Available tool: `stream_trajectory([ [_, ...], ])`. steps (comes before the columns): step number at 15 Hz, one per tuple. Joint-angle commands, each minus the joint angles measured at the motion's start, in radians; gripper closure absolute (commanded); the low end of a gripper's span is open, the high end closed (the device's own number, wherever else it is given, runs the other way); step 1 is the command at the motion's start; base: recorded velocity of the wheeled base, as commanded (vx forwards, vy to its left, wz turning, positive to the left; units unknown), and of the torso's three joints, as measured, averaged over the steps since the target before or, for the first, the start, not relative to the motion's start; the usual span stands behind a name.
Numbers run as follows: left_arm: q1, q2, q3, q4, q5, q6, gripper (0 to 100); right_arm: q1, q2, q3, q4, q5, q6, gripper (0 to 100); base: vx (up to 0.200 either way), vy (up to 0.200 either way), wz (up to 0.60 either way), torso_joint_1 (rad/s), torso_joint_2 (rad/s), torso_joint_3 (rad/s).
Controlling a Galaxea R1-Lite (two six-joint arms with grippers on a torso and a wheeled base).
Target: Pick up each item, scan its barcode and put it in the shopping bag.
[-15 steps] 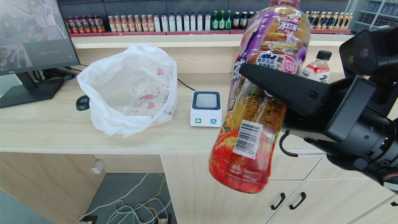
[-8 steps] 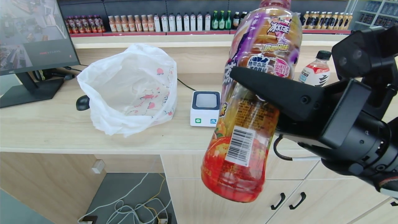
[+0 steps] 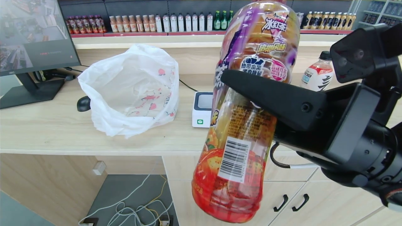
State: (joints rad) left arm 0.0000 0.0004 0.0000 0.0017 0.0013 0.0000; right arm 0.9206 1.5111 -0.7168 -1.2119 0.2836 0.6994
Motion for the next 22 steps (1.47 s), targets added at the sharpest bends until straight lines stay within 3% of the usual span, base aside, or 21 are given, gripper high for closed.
stream_trajectory([
  [1, 0.0, 0.0, 0.0, 0.0, 0.0, 0.0, 0, 0.014, 0.001, 0.004, -0.001, 0.0, 0.002, 100, 0.0, 0.0, 0.0, 0.0, 0.0, 0.0],
  [8, 0.0, 0.0, 0.0, 0.0, 0.0, 0.0, 0, 0.012, -0.006, 0.005, 0.0, 0.0, -0.097, 100, 0.0, 0.0, 0.0, 0.0, 0.0, 0.0],
  [13, 0.0, 0.0, 0.0, 0.0, 0.0, 0.0, 0, -0.083, -0.019, 0.053, 0.002, -0.046, -0.32, 100, 0.0, 0.0, 0.0, 0.0, 0.0, 0.0],
  [16, -0.002, 0.0, 0.0, 0.0, 0.0, 0.0, 0, -0.097, -0.049, 0.111, 0.002, -0.167, -0.466, 100, 0.0, 0.0, 0.0, 0.0, 0.0, 0.0],
  [20, -0.002, 0.0, 0.0, 0.0, 0.0, 0.0, 0, -0.111, -0.115, 0.218, 0.0, -0.434, -0.655, 100, 0.0, 0.0, 0.0, 0.0, 0.0, 0.0],
  [22, 0.0, 0.0, 0.0, 0.0, 0.0, 0.0, 0, -0.118, -0.126, 0.232, 0.008, -0.494, -0.735, 100, 0.0, 0.0, 0.0, 0.0, 0.0, 0.0],
])
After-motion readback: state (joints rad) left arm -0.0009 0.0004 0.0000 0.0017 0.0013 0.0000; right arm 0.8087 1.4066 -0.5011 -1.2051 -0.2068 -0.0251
